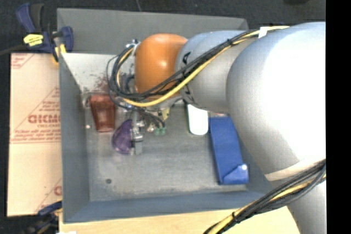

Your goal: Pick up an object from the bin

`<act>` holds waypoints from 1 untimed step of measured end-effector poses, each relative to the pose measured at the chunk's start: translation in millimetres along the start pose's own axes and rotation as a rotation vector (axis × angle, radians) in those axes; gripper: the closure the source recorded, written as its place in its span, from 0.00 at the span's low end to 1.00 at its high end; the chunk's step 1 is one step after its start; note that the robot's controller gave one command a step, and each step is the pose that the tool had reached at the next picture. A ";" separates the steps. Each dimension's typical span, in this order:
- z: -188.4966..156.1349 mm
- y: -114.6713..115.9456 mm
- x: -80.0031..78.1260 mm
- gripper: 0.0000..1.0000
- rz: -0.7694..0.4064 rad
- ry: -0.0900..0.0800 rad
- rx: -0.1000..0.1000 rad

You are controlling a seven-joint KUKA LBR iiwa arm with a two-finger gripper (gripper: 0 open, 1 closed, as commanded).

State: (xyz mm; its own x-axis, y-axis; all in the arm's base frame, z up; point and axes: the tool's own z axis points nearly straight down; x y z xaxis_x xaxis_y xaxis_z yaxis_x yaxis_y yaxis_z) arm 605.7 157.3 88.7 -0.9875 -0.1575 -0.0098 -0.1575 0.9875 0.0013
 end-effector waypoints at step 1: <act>0.0 0.0 0.0 1.00 -0.001 0.000 0.000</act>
Offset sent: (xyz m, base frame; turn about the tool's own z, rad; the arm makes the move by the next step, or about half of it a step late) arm 0.0000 0.0000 0.0000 0.0000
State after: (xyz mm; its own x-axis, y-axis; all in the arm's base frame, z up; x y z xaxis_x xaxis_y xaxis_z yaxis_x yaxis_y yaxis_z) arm 605.7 157.3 88.7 -0.9874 -0.1580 -0.0098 -0.1580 0.9874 0.0011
